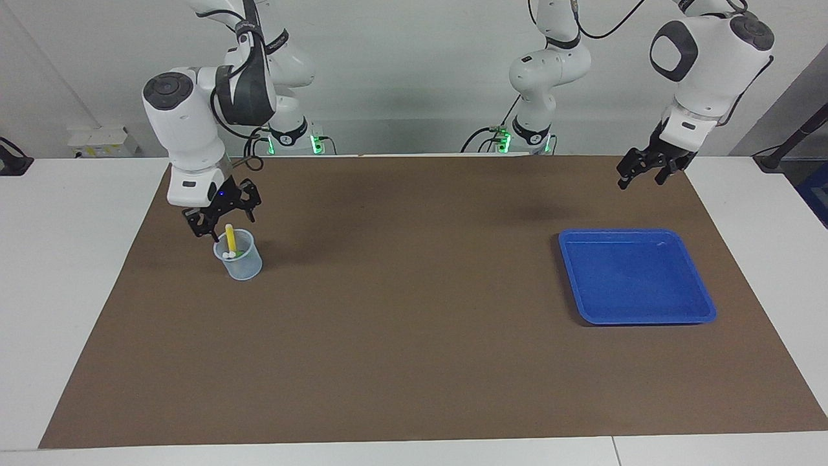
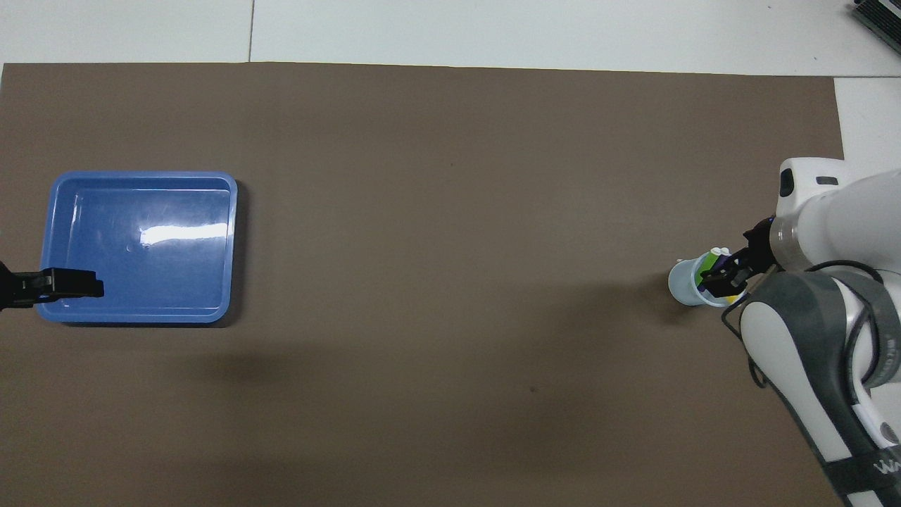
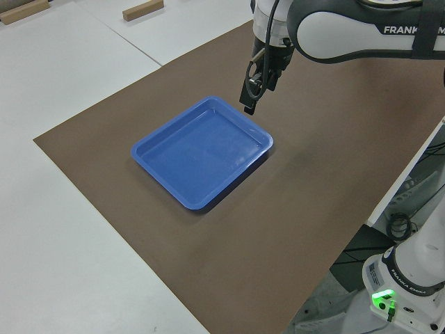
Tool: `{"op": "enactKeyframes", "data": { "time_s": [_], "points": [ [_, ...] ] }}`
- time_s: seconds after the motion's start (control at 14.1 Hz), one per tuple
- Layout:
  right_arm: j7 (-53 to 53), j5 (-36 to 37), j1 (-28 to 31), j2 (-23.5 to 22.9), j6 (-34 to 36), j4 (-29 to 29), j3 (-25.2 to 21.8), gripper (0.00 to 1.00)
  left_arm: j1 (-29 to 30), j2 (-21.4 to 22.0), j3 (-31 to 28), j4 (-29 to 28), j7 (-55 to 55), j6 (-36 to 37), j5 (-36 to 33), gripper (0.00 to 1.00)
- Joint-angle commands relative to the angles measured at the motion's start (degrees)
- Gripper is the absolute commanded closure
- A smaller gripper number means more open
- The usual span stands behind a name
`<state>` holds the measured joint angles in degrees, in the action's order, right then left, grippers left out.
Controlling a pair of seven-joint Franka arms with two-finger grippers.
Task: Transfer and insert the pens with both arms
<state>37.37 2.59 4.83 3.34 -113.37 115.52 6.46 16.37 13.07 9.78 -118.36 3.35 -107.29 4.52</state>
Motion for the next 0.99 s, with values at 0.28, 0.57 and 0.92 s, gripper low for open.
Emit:
{"op": "enactKeyframes", "data": {
  "time_s": [0.28, 0.57, 0.92],
  "points": [
    [-10.11, -2.77, 0.18, 0.88, 17.99, -12.50, 2.07, 0.00, -4.14, -4.45, 0.15, 6.82, -0.10, 1.12, -2.67, 0.00],
    [-15.12, -2.68, 0.18, 0.62, 22.84, -16.46, 3.12, 0.00, -8.98, -6.83, -0.64, 11.92, -0.01, 1.82, -7.77, 0.00],
    [-19.88, -1.71, -2.63, -1.30, 21.08, -16.73, 2.33, 0.00, -9.86, -8.50, -1.96, 18.41, 0.61, 4.88, -7.69, 0.00]
  ]
}}
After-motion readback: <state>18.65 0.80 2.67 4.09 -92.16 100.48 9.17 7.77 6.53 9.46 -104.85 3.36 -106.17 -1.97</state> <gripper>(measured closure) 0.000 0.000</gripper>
